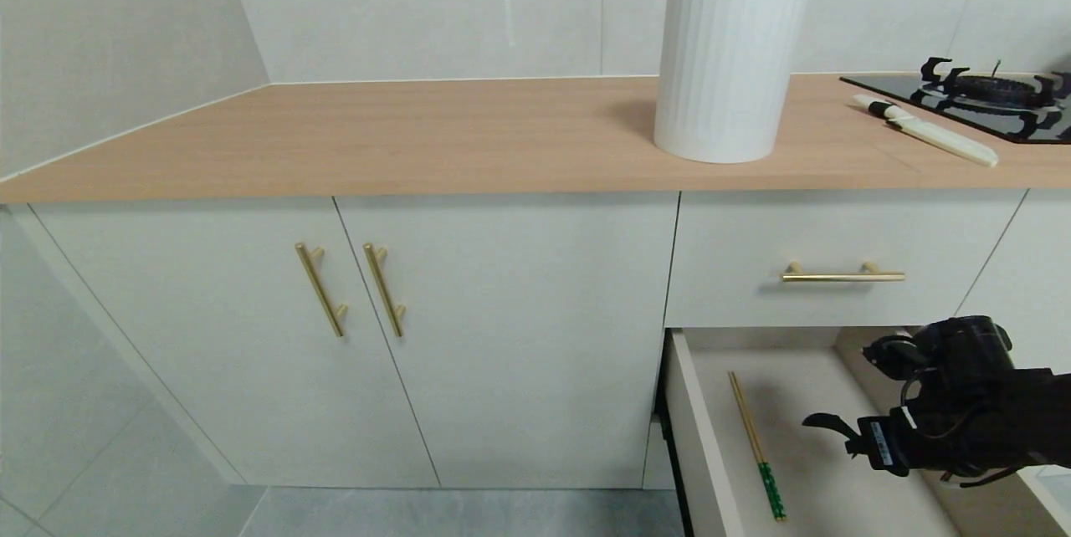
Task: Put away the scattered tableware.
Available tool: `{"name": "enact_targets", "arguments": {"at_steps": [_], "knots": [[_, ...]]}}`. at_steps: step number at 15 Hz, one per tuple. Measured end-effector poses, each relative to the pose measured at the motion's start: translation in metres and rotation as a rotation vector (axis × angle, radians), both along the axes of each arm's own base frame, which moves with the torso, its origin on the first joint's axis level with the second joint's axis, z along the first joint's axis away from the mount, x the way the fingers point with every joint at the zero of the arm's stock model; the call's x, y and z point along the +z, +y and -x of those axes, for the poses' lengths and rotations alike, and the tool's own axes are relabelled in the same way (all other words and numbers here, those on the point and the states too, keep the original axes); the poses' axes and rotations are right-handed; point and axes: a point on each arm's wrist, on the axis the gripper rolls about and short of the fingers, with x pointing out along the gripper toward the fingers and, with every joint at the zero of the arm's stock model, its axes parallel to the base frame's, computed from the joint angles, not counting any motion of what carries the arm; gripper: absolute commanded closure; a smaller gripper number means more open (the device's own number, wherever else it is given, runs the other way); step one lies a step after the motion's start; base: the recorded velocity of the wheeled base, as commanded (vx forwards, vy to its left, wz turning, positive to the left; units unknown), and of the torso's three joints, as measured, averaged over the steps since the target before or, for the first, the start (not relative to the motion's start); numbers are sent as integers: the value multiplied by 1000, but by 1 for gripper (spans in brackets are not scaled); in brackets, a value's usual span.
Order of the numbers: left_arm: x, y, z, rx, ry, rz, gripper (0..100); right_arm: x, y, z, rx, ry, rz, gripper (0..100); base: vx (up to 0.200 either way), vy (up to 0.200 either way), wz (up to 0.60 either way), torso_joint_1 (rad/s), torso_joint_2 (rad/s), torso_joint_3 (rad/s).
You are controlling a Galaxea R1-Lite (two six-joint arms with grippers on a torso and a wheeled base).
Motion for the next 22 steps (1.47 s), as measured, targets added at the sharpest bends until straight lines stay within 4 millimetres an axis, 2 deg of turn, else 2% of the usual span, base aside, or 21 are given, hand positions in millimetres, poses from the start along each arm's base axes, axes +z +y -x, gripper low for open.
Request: {"name": "enact_targets", "arguments": {"at_steps": [7, 11, 16, 22], "knots": [[0, 0, 0, 0, -1, 0, 0, -6, 2, -8, 3, -55, 9, 100, 0, 0, 0, -1, 21, 20], [0, 0, 0, 0, -1, 0, 0, -30, 7, -23, -49, -96, 74, 100, 0, 0, 0, 0, 0, 0], [0, 0, 0, 0, -1, 0, 0, -65, 24, -34, -69, -121, 98, 100, 0, 0, 0, 0, 0, 0], [0, 0, 0, 0, -1, 0, 0, -80, 27, -38, -64, -129, 98, 100, 0, 0, 0, 0, 0, 0]]}}
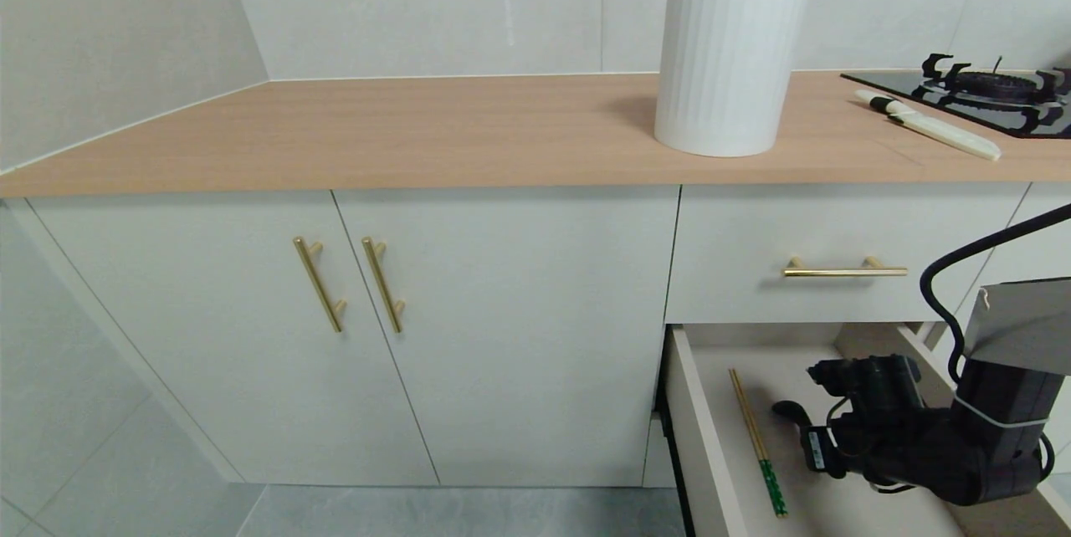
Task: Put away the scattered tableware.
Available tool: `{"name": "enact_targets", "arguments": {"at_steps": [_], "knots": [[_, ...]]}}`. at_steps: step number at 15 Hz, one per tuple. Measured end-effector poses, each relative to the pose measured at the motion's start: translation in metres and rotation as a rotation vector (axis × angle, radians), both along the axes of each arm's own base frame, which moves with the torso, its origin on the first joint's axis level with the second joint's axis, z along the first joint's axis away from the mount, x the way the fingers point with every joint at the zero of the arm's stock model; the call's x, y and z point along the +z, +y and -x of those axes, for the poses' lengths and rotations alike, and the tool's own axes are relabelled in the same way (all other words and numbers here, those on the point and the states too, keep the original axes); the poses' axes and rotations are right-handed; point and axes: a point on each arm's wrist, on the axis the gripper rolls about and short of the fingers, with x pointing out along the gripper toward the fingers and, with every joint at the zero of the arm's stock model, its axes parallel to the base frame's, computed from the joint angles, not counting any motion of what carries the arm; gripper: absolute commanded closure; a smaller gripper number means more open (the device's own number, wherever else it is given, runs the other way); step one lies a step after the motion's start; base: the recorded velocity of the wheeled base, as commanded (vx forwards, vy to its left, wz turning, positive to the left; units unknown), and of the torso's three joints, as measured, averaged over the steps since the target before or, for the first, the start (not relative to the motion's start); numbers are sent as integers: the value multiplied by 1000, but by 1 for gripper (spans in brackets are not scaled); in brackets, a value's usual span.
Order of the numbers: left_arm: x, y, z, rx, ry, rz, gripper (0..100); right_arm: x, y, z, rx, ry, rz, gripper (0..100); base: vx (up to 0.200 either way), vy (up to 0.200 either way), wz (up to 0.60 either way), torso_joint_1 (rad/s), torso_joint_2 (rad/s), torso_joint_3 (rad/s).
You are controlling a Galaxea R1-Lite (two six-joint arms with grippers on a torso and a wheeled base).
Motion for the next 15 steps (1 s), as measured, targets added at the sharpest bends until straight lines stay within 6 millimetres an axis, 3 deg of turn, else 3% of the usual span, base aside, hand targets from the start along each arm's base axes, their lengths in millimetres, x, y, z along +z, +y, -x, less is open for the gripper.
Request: {"name": "enact_targets", "arguments": {"at_steps": [3, 4, 12, 15], "knots": [[0, 0, 0, 0, 0, 0, 0, -2, 0, 0, -1, 7, 0, 100, 0, 0, 0, 0, 0, 0], [0, 0, 0, 0, 0, 0, 0, -2, -1, 0, -2, 7, 0, 0, 0, 0, 0, 0, 0, 0], [0, 0, 0, 0, 0, 0, 0, -1, -1, 0, -4, 4, -1, 0, 0, 0, 0, 0, 0, 0], [0, 0, 0, 0, 0, 0, 0, 11, -3, 4, -9, -21, -5, 0, 0, 0, 0, 0, 0, 0]]}}
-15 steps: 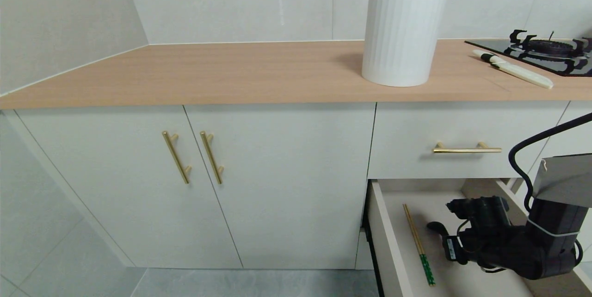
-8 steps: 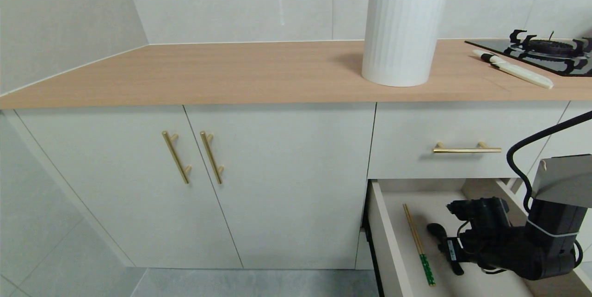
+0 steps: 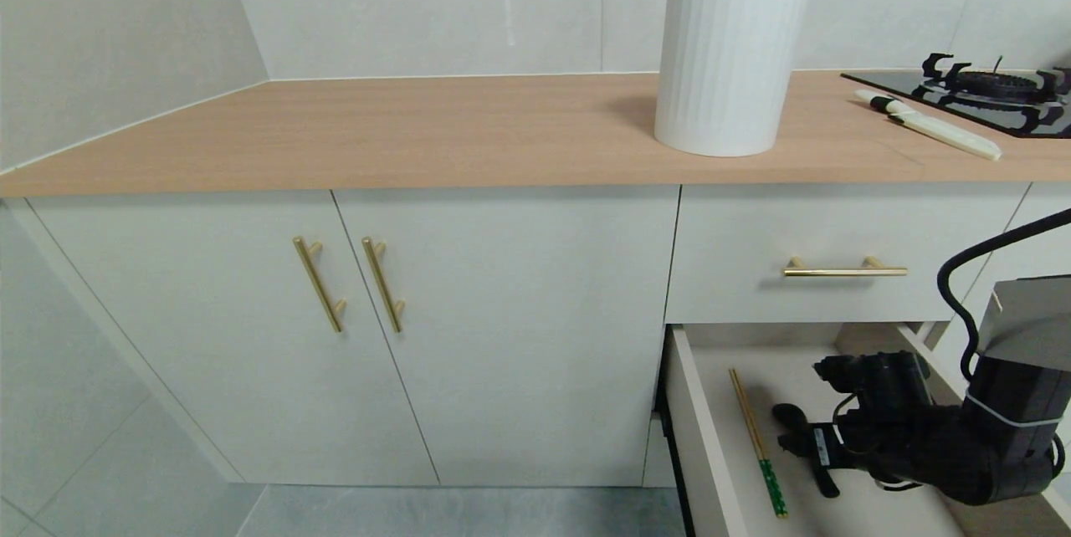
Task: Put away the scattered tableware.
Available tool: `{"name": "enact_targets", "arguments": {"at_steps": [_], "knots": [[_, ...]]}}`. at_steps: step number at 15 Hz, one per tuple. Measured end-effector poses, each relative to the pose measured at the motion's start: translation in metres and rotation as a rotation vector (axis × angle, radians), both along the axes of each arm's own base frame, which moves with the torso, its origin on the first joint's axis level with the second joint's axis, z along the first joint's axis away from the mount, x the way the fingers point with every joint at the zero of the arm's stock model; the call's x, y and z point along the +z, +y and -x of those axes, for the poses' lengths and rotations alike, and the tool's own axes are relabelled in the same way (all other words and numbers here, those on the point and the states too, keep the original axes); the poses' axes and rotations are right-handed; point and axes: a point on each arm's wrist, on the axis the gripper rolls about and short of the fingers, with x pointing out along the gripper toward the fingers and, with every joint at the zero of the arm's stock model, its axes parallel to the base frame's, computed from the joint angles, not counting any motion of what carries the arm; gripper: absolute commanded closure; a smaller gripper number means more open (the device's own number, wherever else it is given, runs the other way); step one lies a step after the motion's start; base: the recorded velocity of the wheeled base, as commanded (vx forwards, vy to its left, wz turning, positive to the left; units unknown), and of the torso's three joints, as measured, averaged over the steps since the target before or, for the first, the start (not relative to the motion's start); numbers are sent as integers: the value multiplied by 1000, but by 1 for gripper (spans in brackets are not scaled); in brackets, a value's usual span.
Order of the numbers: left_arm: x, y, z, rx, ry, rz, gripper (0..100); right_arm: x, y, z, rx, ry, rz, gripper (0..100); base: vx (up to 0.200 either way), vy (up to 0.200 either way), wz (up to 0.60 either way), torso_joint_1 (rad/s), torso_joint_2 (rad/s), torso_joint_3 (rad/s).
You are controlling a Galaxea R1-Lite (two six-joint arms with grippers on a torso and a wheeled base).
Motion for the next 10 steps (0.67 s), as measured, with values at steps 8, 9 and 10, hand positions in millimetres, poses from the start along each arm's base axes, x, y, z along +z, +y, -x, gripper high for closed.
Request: {"name": "enact_targets", "arguments": {"at_steps": [8, 9, 10], "knots": [[0, 0, 0, 0, 0, 0, 0, 80, -4, 51, -4, -183, -24, 0, 0, 0, 0, 0, 0, 0], [0, 0, 0, -1, 0, -3, 0, 89, -4, 63, 0, -205, -26, 0, 0, 0, 0, 0, 0, 0], [0, 0, 0, 0, 0, 0, 0, 98, -4, 74, 4, -230, -28, 0, 0, 0, 0, 0, 0, 0]]}}
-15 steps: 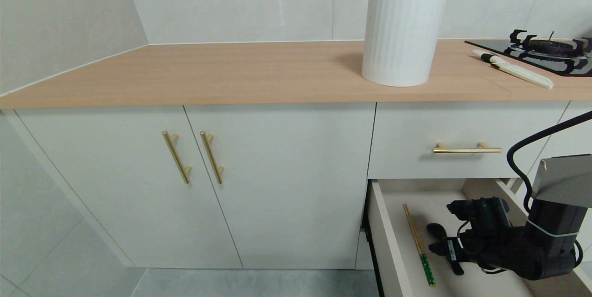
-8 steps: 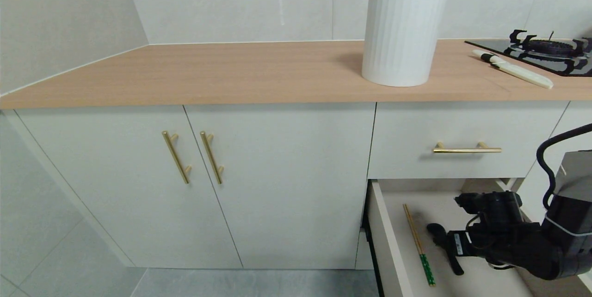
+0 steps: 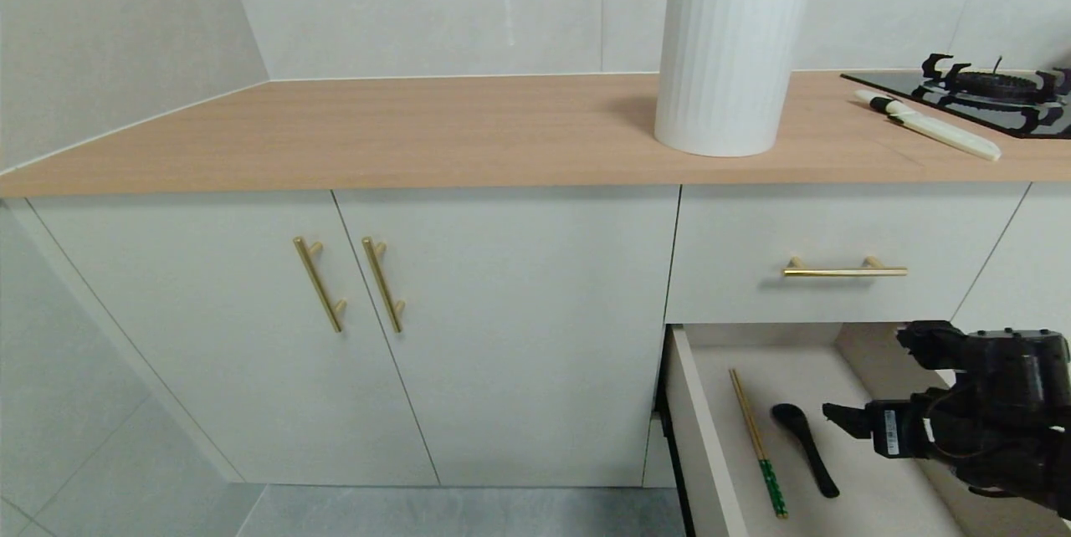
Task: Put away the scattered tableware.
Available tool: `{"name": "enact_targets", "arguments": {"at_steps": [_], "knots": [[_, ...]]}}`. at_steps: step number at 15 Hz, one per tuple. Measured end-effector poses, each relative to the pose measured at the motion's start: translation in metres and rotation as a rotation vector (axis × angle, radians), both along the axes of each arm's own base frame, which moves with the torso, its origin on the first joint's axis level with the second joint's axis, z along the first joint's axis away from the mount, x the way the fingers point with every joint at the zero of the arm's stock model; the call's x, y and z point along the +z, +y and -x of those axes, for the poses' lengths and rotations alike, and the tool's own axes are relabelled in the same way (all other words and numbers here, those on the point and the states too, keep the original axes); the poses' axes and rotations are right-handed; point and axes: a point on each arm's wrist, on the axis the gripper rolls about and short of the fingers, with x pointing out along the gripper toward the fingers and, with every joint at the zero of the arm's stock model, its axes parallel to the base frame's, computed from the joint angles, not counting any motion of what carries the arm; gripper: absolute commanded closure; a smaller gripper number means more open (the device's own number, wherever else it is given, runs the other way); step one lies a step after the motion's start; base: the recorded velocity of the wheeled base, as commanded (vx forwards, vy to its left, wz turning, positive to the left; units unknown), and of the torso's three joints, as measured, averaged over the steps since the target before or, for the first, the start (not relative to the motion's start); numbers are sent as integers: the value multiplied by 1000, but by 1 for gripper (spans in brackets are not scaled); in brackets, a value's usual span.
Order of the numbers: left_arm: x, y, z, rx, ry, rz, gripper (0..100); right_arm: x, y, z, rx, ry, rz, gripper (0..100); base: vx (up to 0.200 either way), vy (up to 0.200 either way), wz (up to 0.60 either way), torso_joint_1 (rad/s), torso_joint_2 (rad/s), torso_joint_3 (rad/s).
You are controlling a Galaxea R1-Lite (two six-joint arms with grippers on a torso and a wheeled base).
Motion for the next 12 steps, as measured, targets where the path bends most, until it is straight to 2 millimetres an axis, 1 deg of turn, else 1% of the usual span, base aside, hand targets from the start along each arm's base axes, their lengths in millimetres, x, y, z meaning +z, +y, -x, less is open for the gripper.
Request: {"name": "enact_targets", "arguments": {"at_steps": [2, 4, 6, 10, 12], "knots": [[0, 0, 0, 0, 0, -2, 0, 11, -1, 23, 6, -35, -2, 0, 0, 0, 0, 0, 0, 0], [0, 0, 0, 0, 0, -4, 0, 12, -1, 52, 20, -32, -1, 0, 0, 0, 0, 0, 0, 0], [0, 0, 0, -1, 0, -6, 0, 12, -2, 73, 33, -35, -2, 0, 0, 0, 0, 0, 0, 0], [0, 0, 0, 0, 0, 0, 0, 24, -1, 94, 59, -117, -9, 0, -200, 0, 0, 4, 1, 2], [0, 0, 0, 0, 0, 0, 0, 25, -1, 103, 66, -101, -7, 0, -200, 0, 0, -7, 5, 5]]}}
